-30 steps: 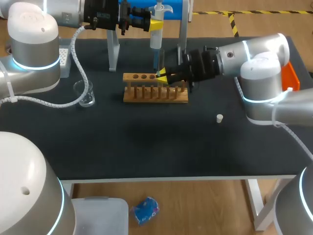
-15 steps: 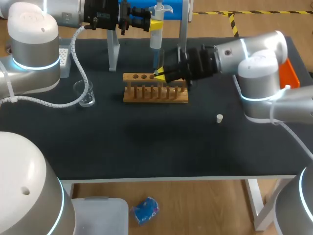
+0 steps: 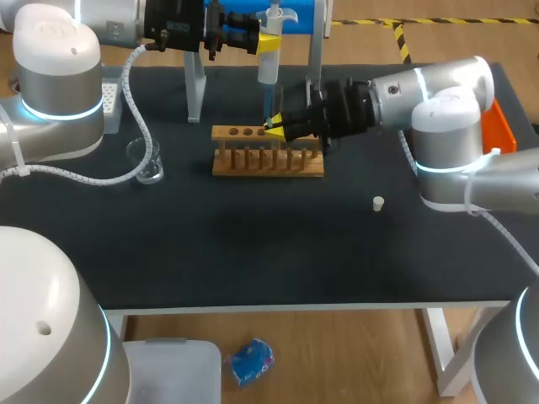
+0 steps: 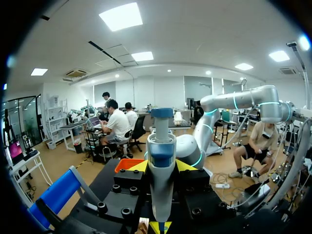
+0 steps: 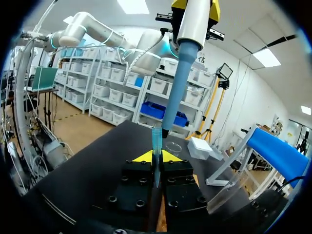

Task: Invert the test tube, pick up the pipette, mount the tip to pipette, aspirate from beaker and dispense into the tube, eject the tip, return the pipette, and cap with the stopper.

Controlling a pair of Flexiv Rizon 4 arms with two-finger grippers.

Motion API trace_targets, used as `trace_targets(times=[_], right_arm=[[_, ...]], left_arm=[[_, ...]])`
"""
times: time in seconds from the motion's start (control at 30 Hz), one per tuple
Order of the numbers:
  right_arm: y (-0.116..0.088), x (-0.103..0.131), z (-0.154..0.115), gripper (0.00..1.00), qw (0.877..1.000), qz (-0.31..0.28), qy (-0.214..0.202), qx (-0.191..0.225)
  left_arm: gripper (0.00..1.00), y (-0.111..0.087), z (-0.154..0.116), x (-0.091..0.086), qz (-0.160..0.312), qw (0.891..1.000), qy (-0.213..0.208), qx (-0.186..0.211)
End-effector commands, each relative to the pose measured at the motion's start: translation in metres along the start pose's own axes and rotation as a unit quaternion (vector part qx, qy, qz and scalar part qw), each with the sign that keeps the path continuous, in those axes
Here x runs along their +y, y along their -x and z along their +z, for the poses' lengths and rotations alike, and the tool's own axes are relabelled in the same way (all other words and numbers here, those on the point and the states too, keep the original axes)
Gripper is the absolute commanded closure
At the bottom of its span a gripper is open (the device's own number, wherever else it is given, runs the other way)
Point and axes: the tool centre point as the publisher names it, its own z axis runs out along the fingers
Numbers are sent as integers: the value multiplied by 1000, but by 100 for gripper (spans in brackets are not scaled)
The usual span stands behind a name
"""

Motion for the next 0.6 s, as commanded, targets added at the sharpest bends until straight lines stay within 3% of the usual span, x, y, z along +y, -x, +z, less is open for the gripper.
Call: trace_targets(times=[0.03,0.6], right_arm=[[0,-2,-1,100,1000,15,13,5],[6,-18,6,100,1000,-10,-21,2]], left_arm=[[100,1,0,-1,0,1000,1,1],[100,1,0,-1,0,1000,1,1]])
